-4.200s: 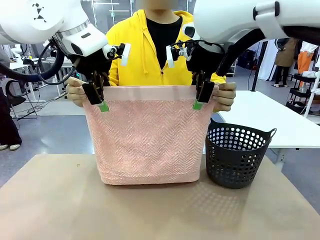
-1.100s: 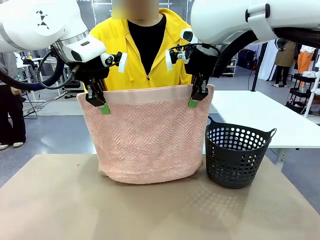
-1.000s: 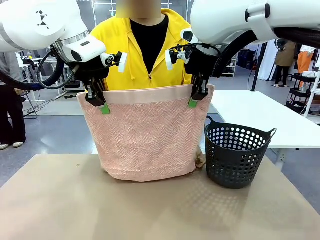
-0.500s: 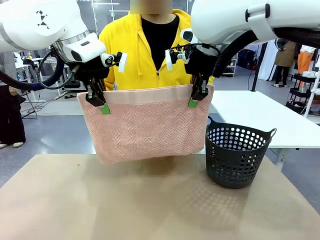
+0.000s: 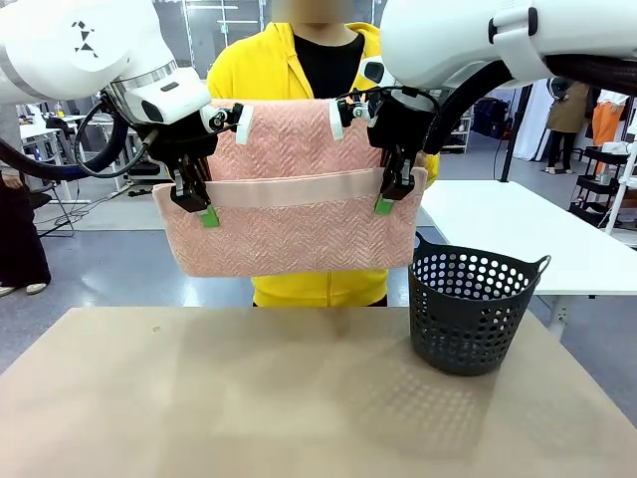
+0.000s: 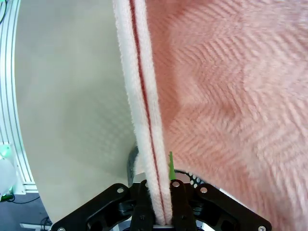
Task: Fold the towel.
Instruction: Release the end of the 100 cm Hotel Towel you were holding.
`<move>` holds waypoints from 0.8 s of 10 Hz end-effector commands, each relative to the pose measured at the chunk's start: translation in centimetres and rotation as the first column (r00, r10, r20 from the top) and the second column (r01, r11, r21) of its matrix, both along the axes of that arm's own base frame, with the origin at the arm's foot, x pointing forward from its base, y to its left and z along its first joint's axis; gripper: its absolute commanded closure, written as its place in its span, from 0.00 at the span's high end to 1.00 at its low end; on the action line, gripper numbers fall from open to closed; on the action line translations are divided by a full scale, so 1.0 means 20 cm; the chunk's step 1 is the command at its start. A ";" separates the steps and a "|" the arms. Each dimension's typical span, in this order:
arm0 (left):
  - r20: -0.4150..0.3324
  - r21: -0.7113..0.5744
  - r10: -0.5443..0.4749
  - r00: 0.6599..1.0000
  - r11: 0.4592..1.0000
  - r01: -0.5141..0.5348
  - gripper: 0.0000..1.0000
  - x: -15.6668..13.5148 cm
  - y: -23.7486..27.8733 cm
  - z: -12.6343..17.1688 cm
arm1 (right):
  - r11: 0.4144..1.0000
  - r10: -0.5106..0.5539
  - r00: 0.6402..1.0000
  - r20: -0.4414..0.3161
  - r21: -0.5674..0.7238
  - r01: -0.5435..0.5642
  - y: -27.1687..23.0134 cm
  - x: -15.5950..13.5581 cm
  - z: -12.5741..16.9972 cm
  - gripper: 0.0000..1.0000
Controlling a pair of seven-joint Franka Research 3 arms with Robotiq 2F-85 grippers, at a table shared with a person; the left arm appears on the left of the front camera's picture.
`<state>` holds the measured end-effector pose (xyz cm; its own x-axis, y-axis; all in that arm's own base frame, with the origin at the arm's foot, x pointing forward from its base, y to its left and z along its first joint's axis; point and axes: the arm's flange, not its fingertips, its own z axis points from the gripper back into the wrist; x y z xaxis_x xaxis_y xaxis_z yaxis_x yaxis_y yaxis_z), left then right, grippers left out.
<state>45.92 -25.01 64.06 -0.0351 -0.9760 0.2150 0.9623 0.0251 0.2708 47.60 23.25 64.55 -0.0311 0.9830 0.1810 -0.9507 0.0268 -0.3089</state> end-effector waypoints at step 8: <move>-0.002 -0.001 0.001 1.000 1.000 -0.001 0.00 0.00 0.01 0.00 | 1.000 -0.004 1.000 0.007 -0.004 0.004 -0.01 0.00 0.00 0.00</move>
